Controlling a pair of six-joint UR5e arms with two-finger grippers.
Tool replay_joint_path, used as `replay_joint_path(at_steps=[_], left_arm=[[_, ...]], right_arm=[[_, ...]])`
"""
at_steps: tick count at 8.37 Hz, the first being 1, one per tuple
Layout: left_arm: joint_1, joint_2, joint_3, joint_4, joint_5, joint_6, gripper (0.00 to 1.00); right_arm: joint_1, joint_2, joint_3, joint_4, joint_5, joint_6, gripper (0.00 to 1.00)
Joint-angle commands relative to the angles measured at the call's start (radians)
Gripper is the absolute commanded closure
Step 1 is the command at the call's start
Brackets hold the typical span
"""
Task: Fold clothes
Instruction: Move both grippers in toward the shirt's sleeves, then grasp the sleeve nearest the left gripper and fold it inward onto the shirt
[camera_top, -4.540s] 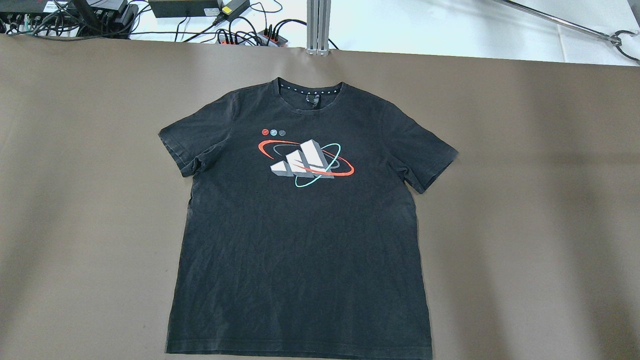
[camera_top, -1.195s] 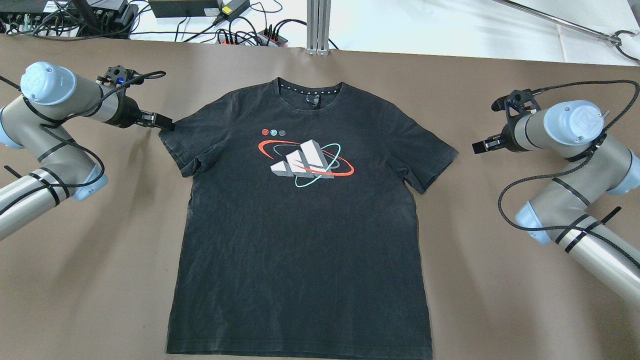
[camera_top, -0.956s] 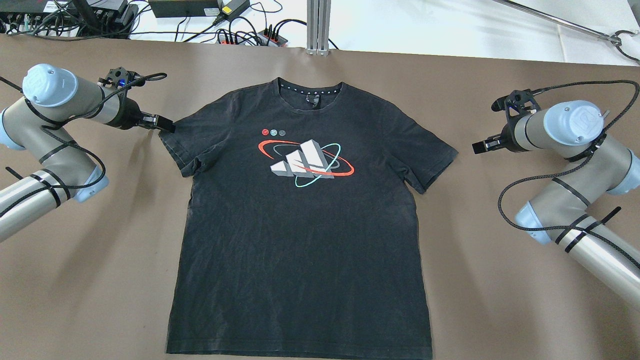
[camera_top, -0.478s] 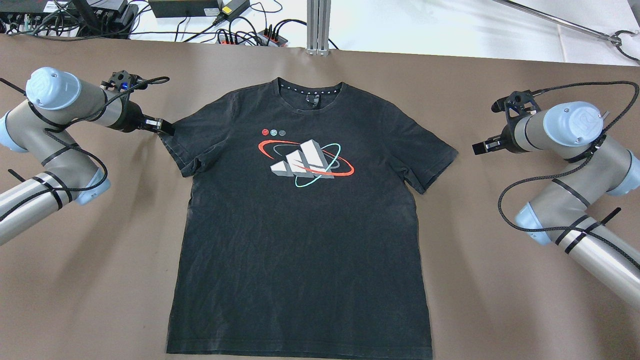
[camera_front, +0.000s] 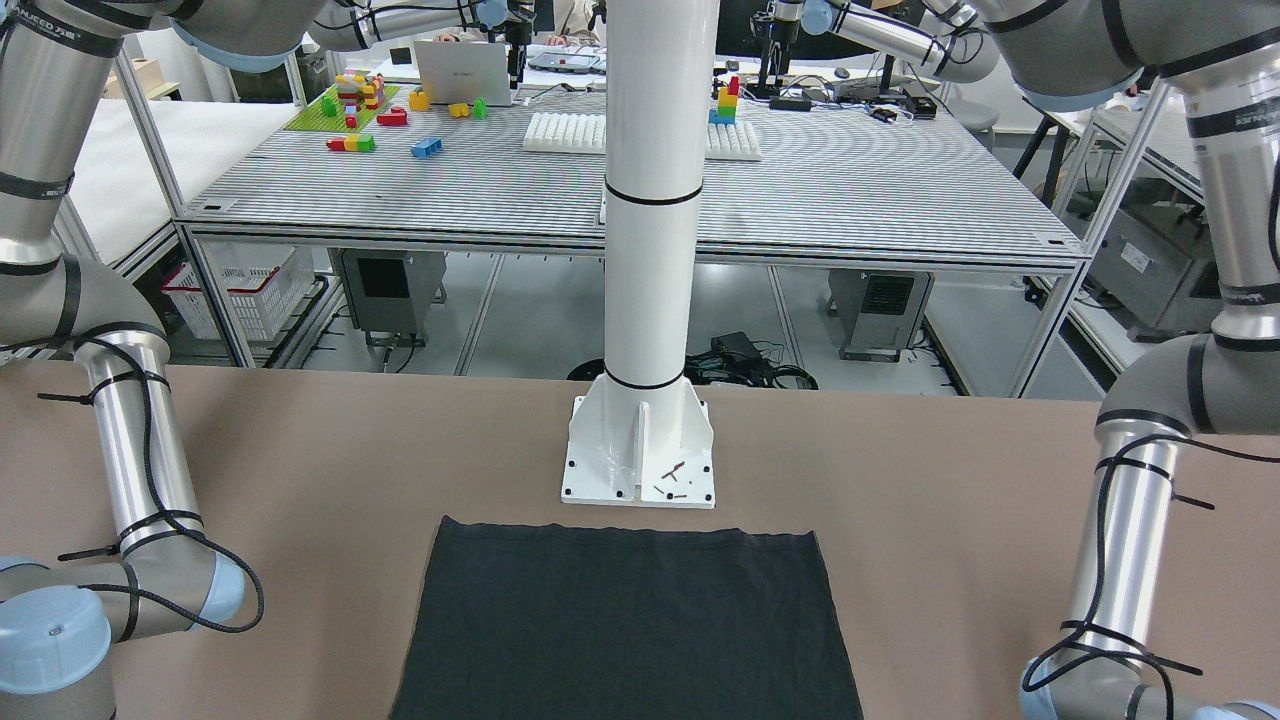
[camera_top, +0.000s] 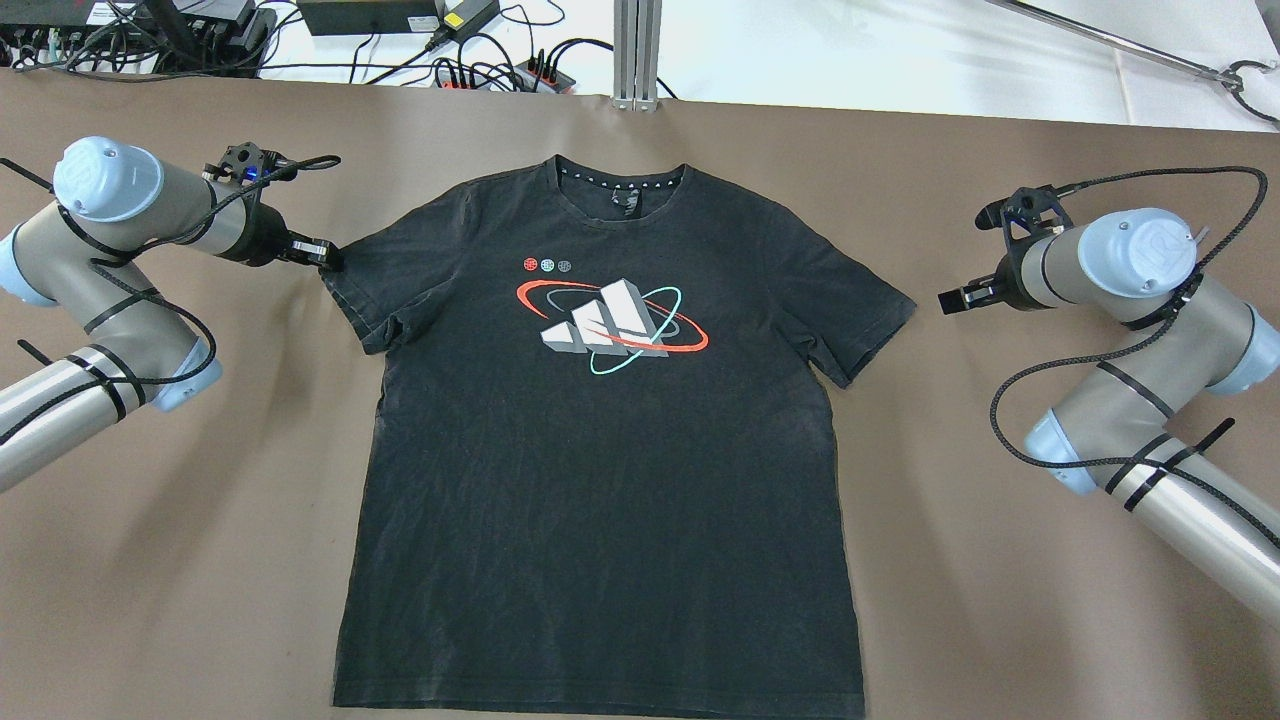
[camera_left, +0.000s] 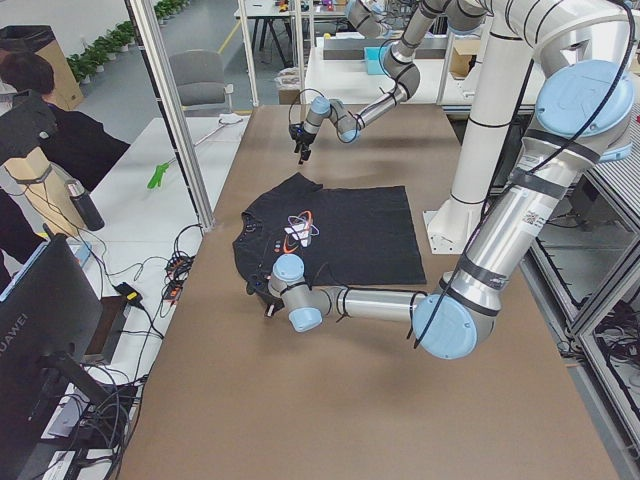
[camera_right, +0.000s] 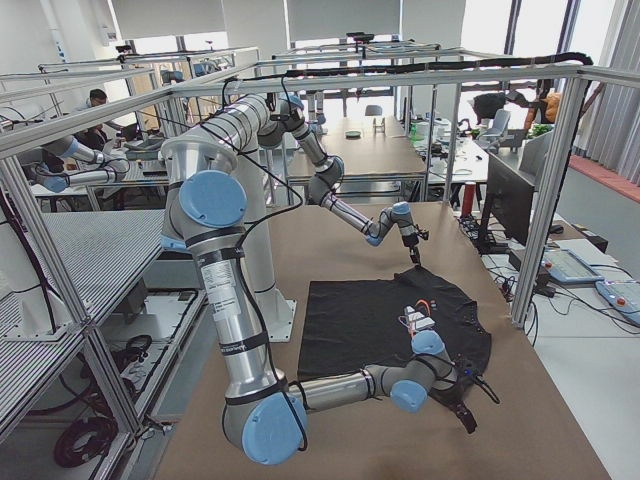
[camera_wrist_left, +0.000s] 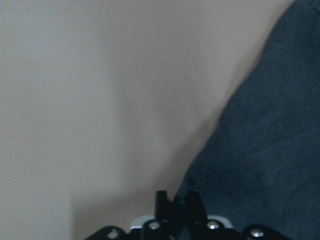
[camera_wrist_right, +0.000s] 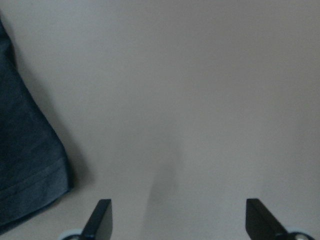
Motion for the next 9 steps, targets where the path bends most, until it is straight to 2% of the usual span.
replay_joint_path(at_steps=[1, 3, 5, 8, 9], left_arm=[[-0.006, 0.003, -0.003, 0.000, 0.000, 0.000, 1.00], [-0.009, 0.002, -0.011, -0.003, 0.000, -0.003, 1.00], [-0.014, -0.001, -0.087, 0.000, 0.002, -0.108, 1.00], [-0.009, -0.090, -0.091, 0.020, 0.002, -0.220, 1.00], [-0.009, -0.131, -0.092, 0.065, 0.002, -0.239, 1.00]], right_arm=[[-0.001, 0.000, 0.000, 0.000, 0.000, 0.000, 0.06], [-0.001, 0.001, 0.000, 0.000, -0.002, 0.000, 0.06], [-0.001, 0.001, 0.000, 0.001, -0.002, 0.002, 0.06], [-0.001, 0.001, 0.000, 0.001, -0.002, 0.002, 0.06], [-0.001, 0.001, 0.000, 0.001, -0.002, 0.002, 0.06]])
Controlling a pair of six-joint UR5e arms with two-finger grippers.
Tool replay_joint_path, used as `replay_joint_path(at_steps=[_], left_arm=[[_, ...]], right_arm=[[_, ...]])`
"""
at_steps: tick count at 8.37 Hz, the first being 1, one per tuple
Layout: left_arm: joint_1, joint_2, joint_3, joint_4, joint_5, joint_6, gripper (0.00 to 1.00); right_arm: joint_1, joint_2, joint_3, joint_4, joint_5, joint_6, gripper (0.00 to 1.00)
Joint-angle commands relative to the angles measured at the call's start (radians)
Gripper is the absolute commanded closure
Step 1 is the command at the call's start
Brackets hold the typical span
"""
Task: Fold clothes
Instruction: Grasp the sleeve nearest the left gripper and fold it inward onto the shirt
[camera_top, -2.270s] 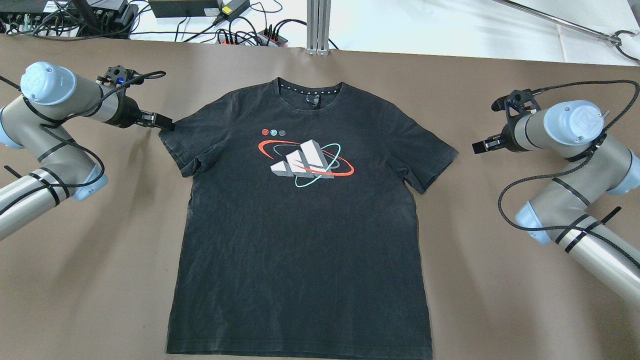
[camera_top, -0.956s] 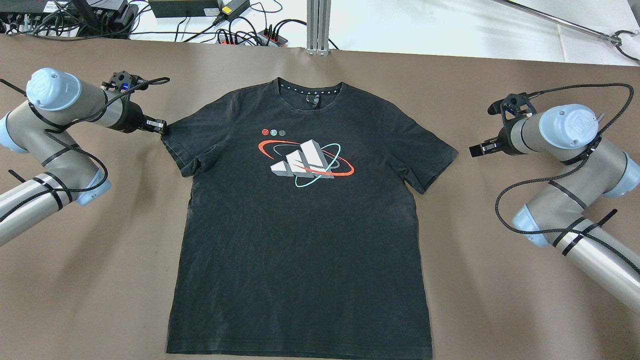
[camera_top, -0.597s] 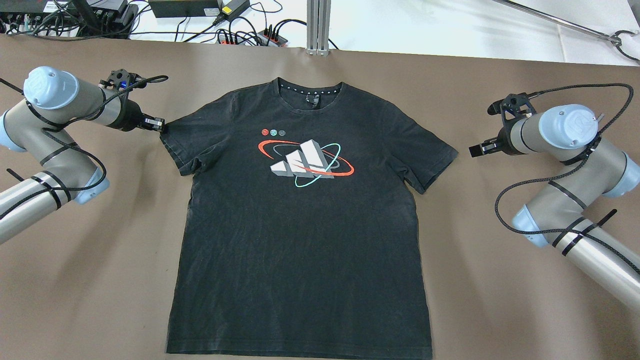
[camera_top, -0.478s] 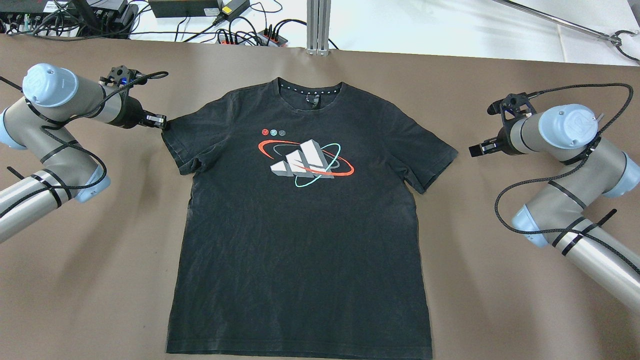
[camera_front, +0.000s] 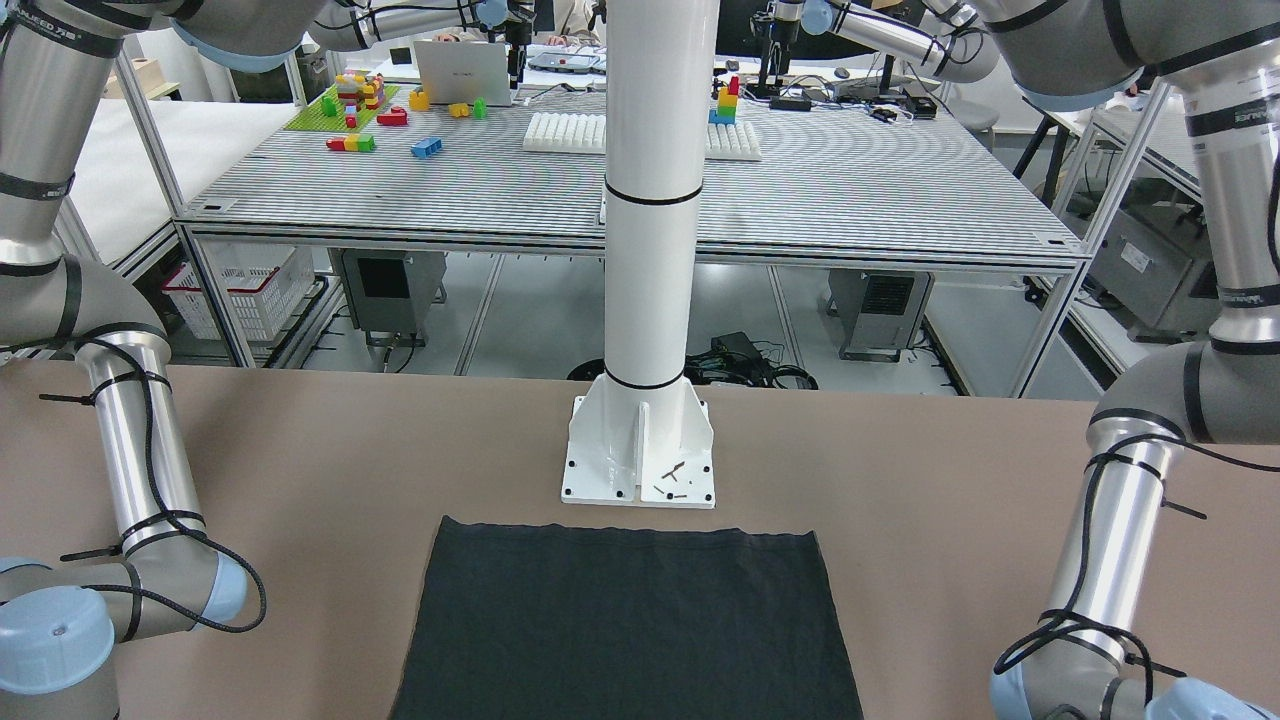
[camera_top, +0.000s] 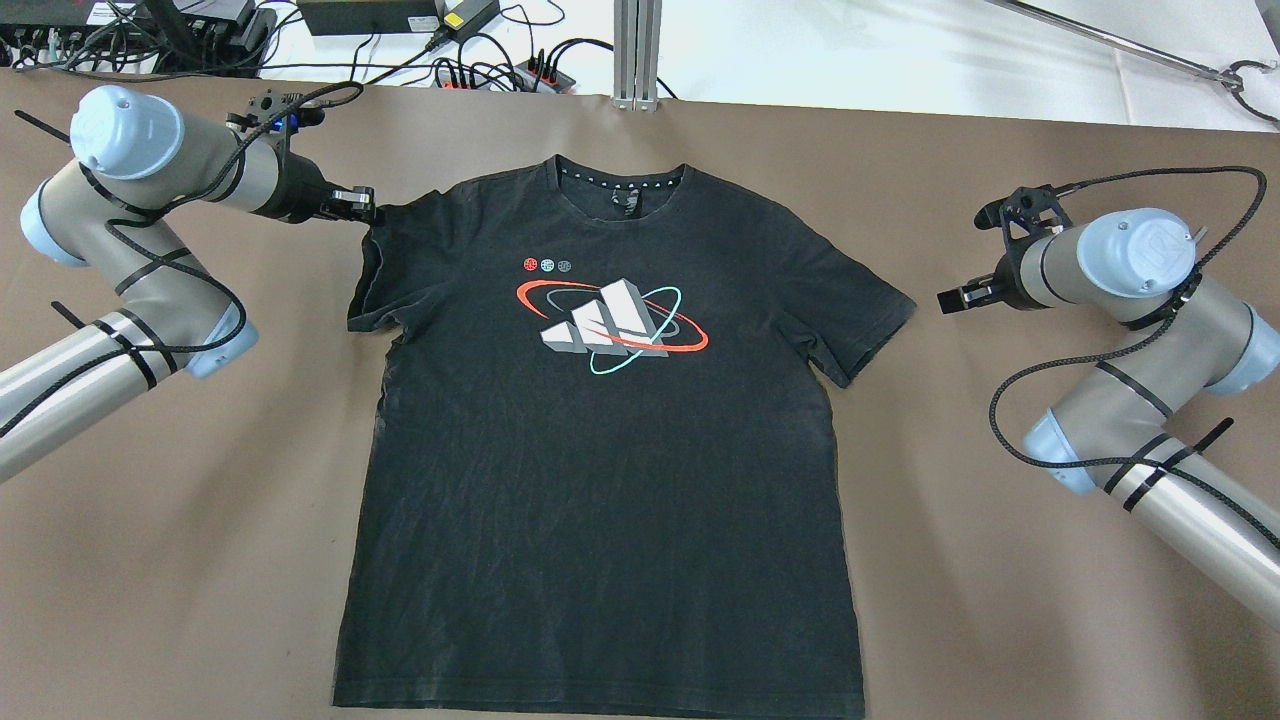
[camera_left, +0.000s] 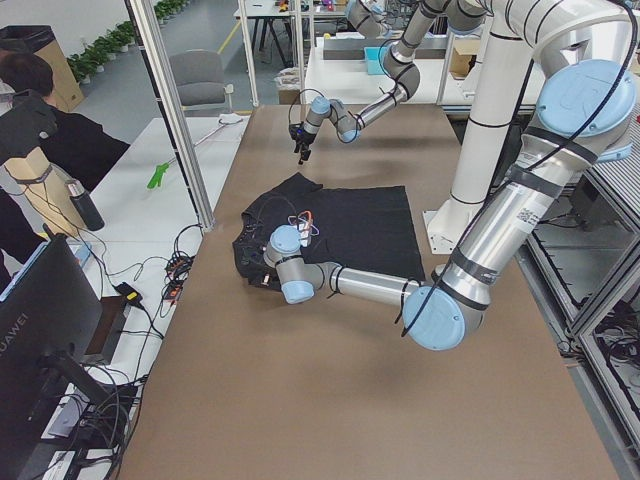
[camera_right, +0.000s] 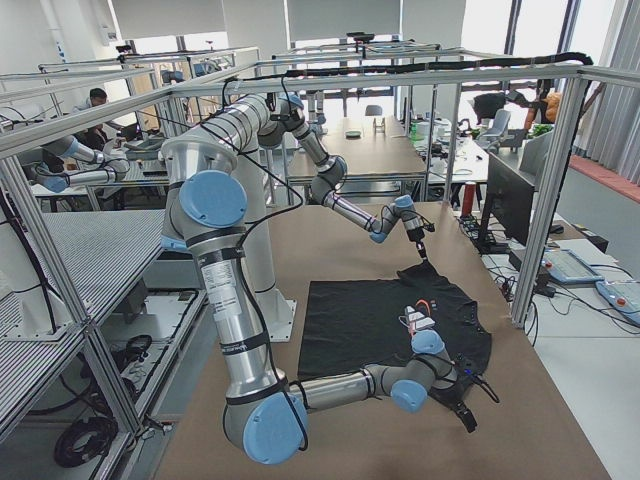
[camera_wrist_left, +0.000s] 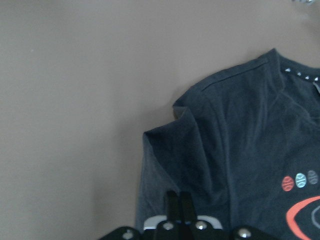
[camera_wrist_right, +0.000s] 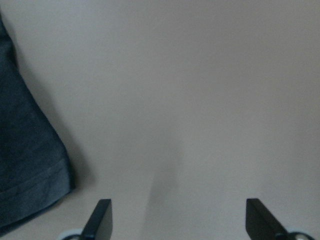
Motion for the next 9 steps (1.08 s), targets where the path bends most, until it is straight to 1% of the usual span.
replay_joint_path(at_steps=[1, 2, 4, 6, 7, 9], left_arm=[[0.010, -0.119, -0.002, 0.105, 0.001, -0.085, 1.00], [0.031, -0.164, -0.002, 0.141, 0.007, -0.123, 1.00], [0.091, -0.181, -0.002, 0.144, 0.082, -0.133, 1.00], [0.140, -0.190, 0.000, 0.146, 0.127, -0.139, 1.00], [0.176, -0.201, 0.004, 0.146, 0.171, -0.172, 1.00], [0.235, -0.227, 0.026, 0.149, 0.277, -0.177, 1.00]], right_arm=[[0.000, 0.000, 0.000, 0.000, 0.000, 0.000, 0.06], [0.000, 0.000, 0.000, 0.000, 0.000, 0.000, 0.06], [0.000, 0.000, 0.000, -0.001, 0.000, 0.000, 0.06], [0.000, 0.000, -0.002, -0.001, -0.002, 0.000, 0.06], [0.000, 0.000, -0.002, -0.001, -0.002, 0.000, 0.06], [0.000, 0.000, -0.002, -0.001, -0.002, 0.000, 0.06]])
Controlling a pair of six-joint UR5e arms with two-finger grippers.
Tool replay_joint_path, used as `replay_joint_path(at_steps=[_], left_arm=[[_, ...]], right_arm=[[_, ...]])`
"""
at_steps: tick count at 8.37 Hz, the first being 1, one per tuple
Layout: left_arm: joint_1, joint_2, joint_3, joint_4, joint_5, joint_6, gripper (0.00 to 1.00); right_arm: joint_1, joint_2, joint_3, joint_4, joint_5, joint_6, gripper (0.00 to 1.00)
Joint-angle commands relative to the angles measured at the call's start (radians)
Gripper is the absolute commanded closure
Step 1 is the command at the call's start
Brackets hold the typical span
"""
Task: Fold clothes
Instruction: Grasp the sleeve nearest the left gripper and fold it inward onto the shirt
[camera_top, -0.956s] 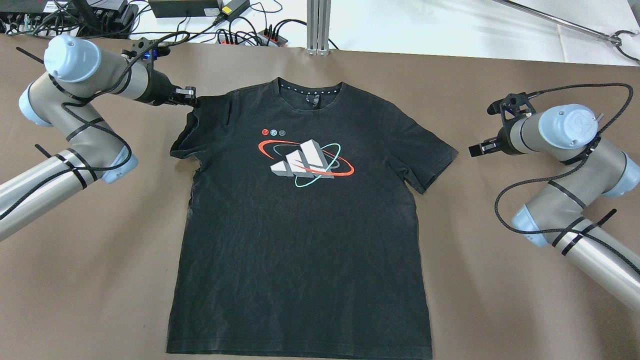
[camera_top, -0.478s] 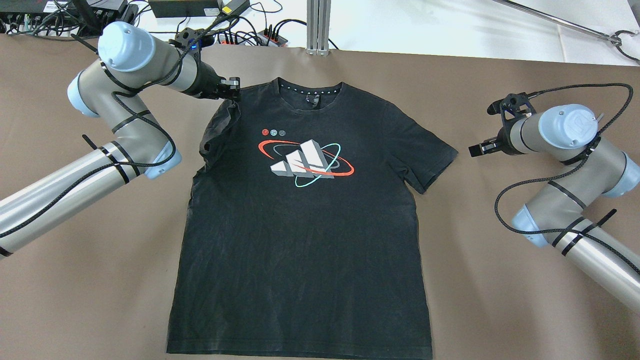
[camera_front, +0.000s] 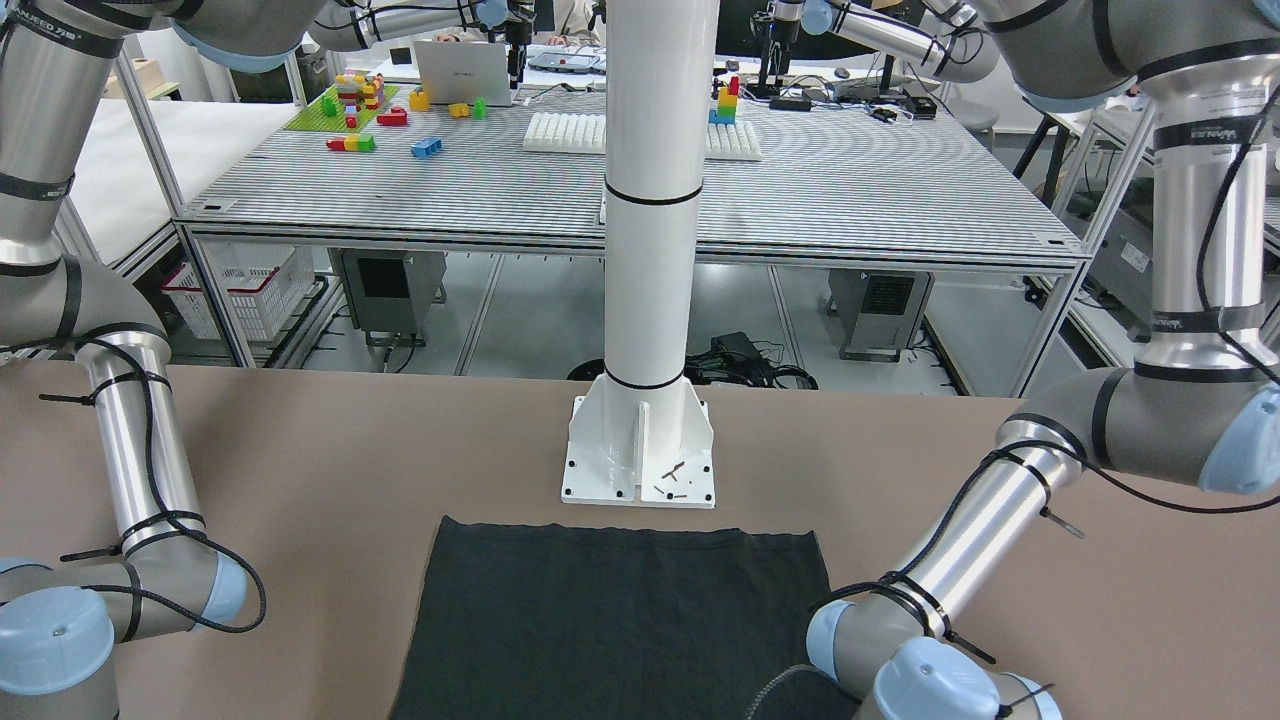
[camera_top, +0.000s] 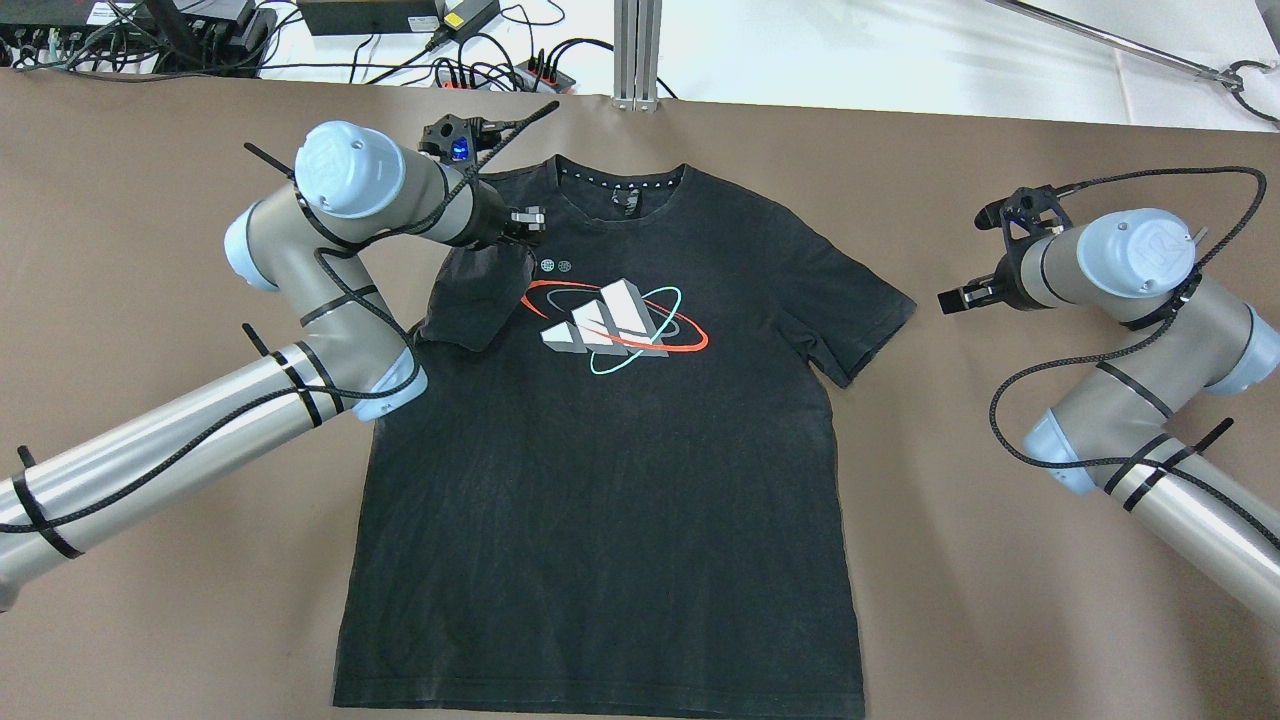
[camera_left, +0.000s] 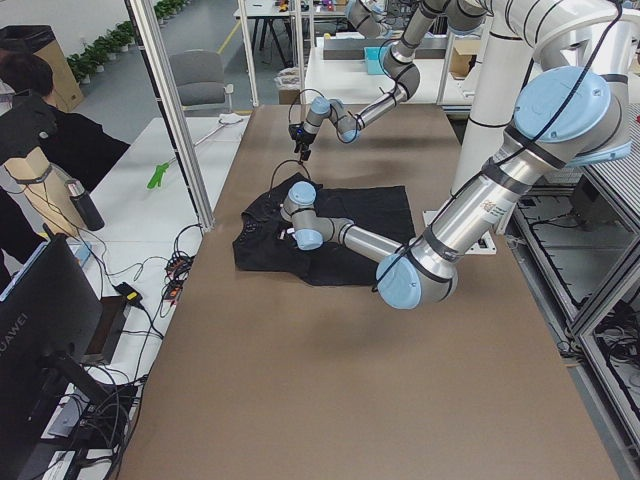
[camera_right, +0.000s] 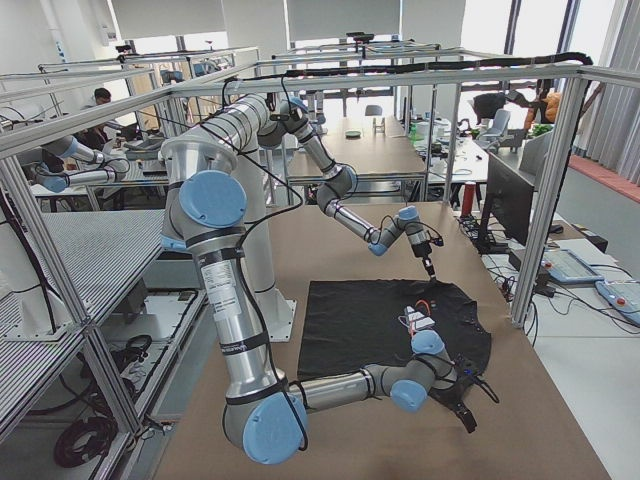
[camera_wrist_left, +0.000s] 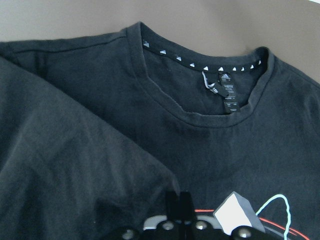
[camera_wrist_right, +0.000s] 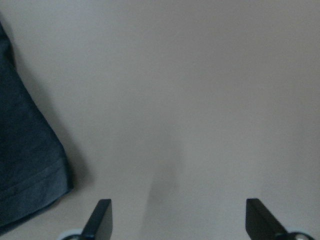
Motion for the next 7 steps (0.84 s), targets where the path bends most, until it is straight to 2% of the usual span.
replay_joint_path(at_steps=[1, 2, 3, 4, 5, 7], left_arm=[[0.055, -0.028, 0.028, 0.002, 0.094, -0.013, 1.00], [0.051, -0.026, 0.033, 0.002, 0.094, -0.011, 1.00], [0.045, -0.025, 0.035, 0.002, 0.094, -0.005, 0.79], [0.043, -0.023, 0.033, -0.001, 0.096, -0.007, 0.11], [0.041, -0.023, 0.018, -0.003, 0.094, -0.014, 0.06], [0.041, -0.025, 0.006, -0.003, 0.093, -0.036, 0.06]], right_arm=[[0.000, 0.000, 0.000, 0.000, 0.000, 0.000, 0.06], [0.000, 0.002, 0.000, 0.000, 0.000, 0.000, 0.06], [-0.002, 0.002, 0.000, 0.000, 0.001, 0.000, 0.06], [-0.003, 0.003, 0.000, 0.000, 0.001, 0.000, 0.06], [-0.003, 0.006, 0.000, 0.000, 0.000, 0.000, 0.06], [-0.018, 0.035, -0.002, 0.000, 0.001, 0.079, 0.06]])
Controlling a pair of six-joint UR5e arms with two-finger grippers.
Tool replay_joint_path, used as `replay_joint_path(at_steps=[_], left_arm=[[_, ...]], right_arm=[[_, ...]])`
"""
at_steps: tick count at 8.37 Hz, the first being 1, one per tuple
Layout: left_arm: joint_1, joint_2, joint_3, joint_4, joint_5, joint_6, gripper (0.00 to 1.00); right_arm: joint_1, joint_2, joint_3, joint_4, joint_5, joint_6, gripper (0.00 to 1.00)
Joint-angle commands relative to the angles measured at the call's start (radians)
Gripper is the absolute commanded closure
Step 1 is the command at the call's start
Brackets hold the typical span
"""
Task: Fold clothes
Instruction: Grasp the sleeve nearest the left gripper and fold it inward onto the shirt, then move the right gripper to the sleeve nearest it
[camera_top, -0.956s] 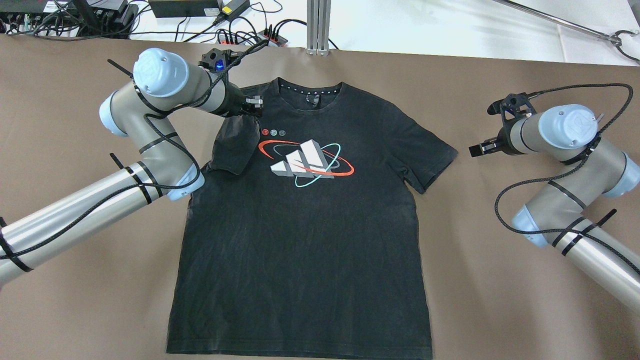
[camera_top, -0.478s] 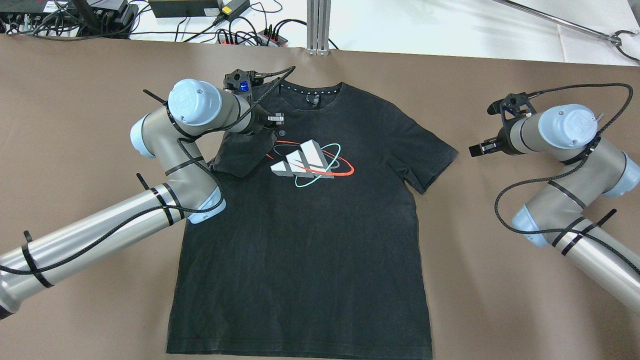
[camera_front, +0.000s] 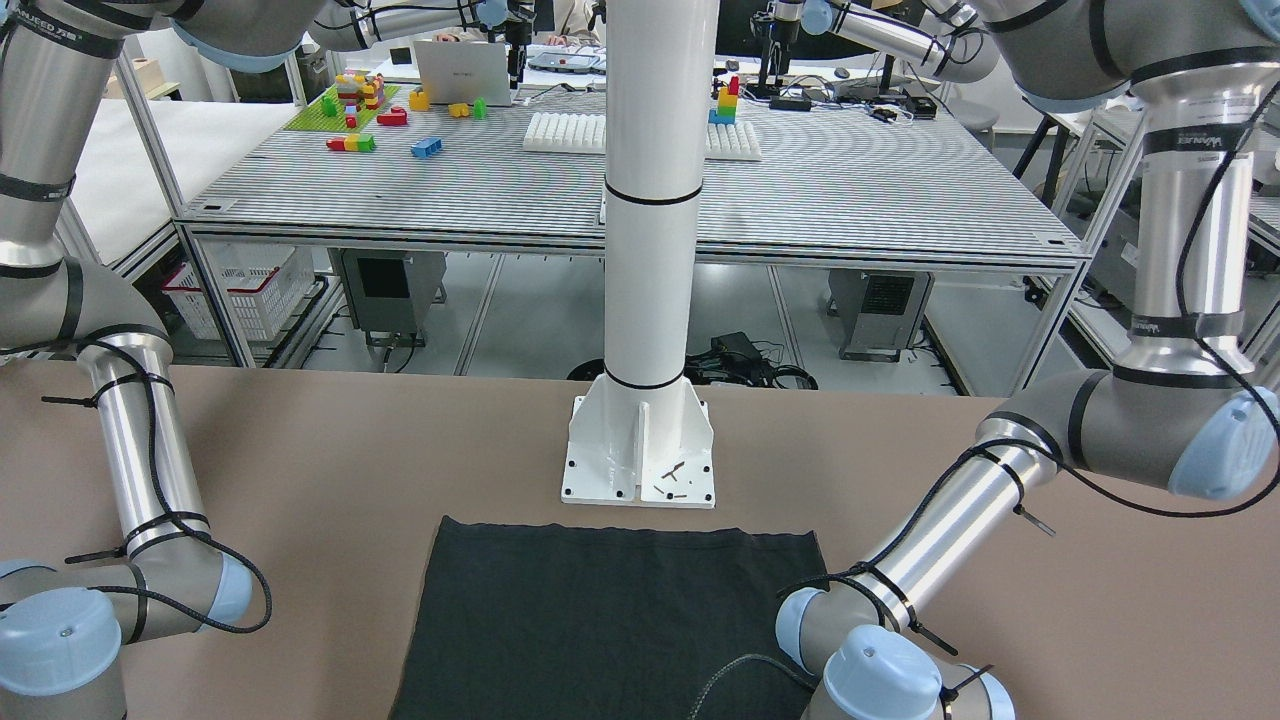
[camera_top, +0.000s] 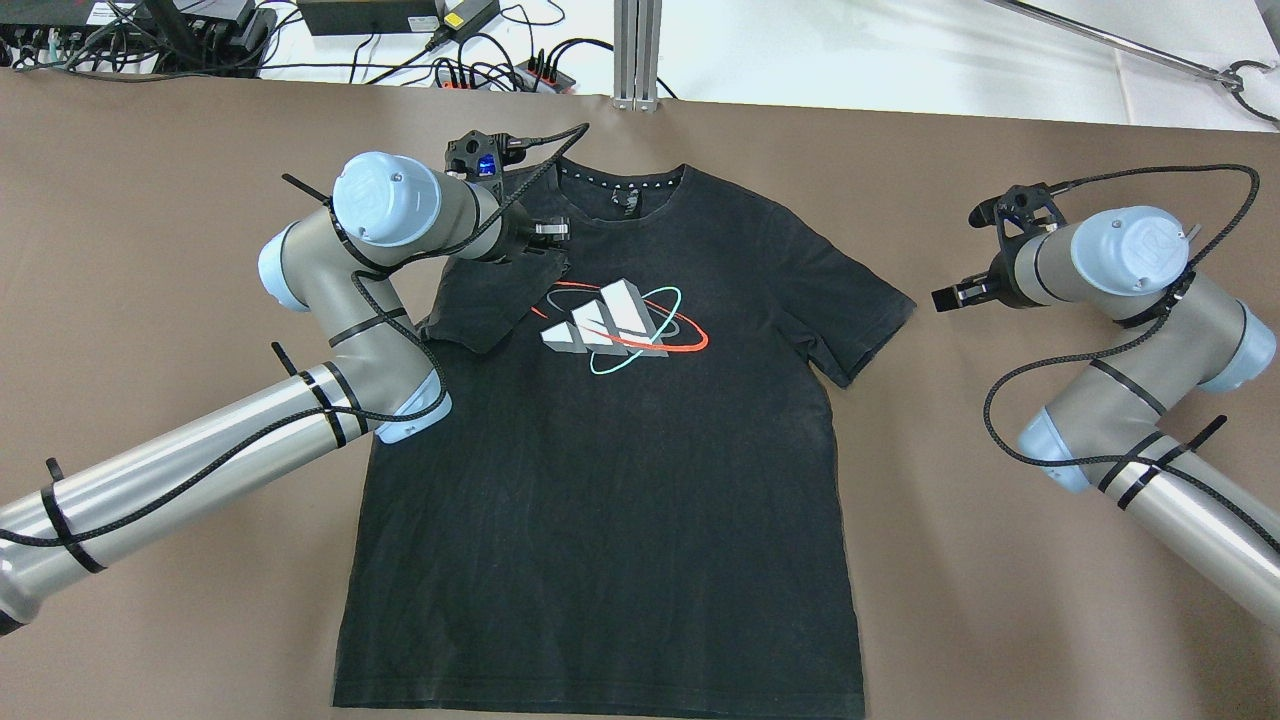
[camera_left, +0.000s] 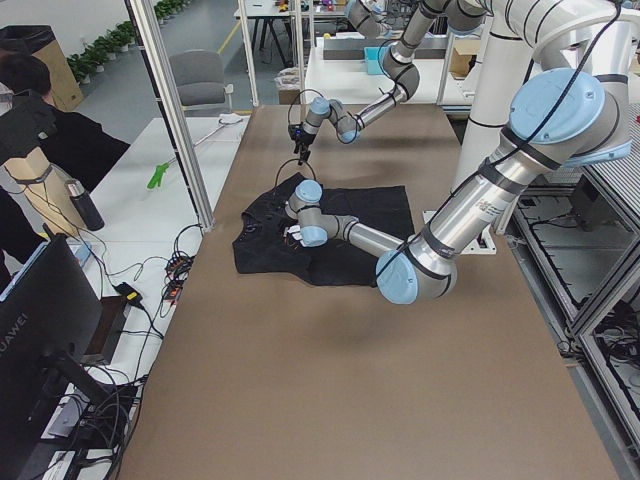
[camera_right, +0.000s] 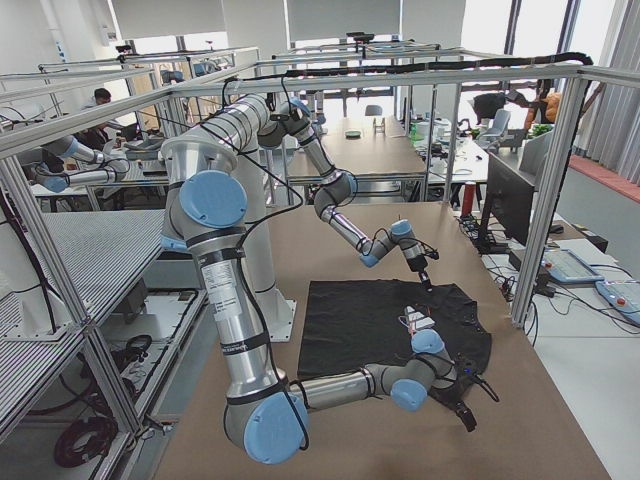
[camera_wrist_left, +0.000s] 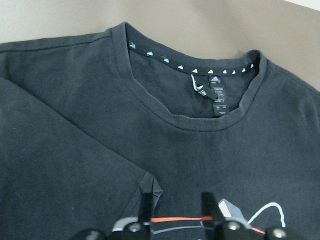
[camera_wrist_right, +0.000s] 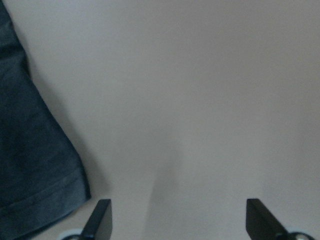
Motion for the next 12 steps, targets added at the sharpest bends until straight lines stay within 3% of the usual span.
replay_joint_path(at_steps=[1, 4, 9, 10, 12], left_arm=[[-0.001, 0.006, -0.011, -0.005, 0.001, -0.020, 0.06], [0.001, 0.011, -0.011, -0.006, 0.001, -0.019, 0.06], [0.001, 0.012, -0.010, -0.006, 0.002, -0.017, 0.06], [0.001, 0.012, -0.008, -0.006, 0.002, -0.016, 0.06], [0.001, 0.012, -0.008, -0.006, 0.002, -0.014, 0.06]], right_arm=[[-0.040, 0.042, -0.001, 0.002, 0.001, 0.168, 0.07], [-0.083, 0.047, -0.004, 0.053, -0.007, 0.350, 0.08], [-0.106, 0.044, -0.096, 0.164, -0.042, 0.350, 0.24], [-0.106, 0.046, -0.094, 0.164, -0.042, 0.352, 0.34], [-0.105, 0.055, -0.071, 0.163, -0.039, 0.355, 0.75]])
